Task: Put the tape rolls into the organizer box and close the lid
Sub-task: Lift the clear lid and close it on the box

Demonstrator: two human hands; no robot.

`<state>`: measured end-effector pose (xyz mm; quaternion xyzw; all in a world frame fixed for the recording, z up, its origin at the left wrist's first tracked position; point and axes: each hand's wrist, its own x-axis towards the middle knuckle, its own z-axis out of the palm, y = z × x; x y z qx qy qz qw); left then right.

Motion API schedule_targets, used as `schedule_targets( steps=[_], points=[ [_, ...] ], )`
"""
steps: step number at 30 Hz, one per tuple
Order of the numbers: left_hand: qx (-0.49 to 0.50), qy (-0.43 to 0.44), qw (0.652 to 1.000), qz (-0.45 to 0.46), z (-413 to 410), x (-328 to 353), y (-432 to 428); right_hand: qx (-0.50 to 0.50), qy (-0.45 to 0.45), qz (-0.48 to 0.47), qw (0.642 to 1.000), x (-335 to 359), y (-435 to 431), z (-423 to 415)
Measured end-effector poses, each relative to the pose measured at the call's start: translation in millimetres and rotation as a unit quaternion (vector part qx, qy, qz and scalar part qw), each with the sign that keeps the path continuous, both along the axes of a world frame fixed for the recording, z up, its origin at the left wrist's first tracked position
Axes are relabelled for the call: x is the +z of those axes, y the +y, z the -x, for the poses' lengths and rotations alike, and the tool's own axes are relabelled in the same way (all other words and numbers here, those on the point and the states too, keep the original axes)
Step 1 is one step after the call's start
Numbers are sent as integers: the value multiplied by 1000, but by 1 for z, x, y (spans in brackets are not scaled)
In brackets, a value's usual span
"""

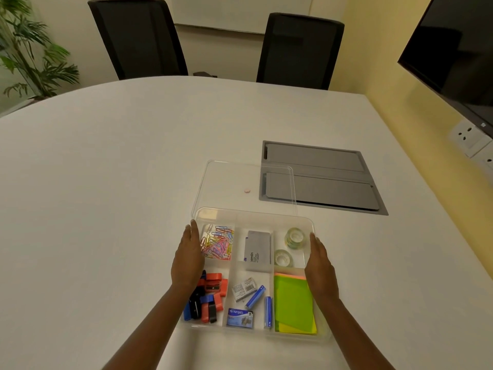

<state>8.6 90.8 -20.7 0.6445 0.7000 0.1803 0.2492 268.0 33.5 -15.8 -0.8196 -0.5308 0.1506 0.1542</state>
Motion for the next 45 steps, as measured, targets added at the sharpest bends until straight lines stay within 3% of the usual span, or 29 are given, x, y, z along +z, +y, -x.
schedule_targets(
  steps=[6, 10, 14, 18, 26, 30, 34, 45],
  points=[
    [25, -106, 993, -43, 0, 2, 23, -9, 79, -79, 994, -2, 15, -5],
    [66, -161, 985, 4, 4, 2, 58, -12, 35, -151, 988, 9, 43, -10],
    [92, -212, 972, 51, 6, 2, 90, -5, 17, -31, 999, 19, 94, -16],
    [127, -250, 958, 65, 5, 2, 108, -52, 85, 94, 991, 18, 133, -21],
    [182, -322, 925, 88, 13, 2, 132, -95, 157, 101, 978, 11, 159, -28],
    [182, -380, 904, 77, 13, 14, 140, -114, 256, -13, 960, 11, 153, -35],
    [165, -417, 893, 43, 6, 40, 146, -90, 294, -96, 947, 17, 151, -38],
    [151, -511, 846, 9, -1, 117, 137, -34, 248, -341, 906, 88, 132, -42]
  ],
)
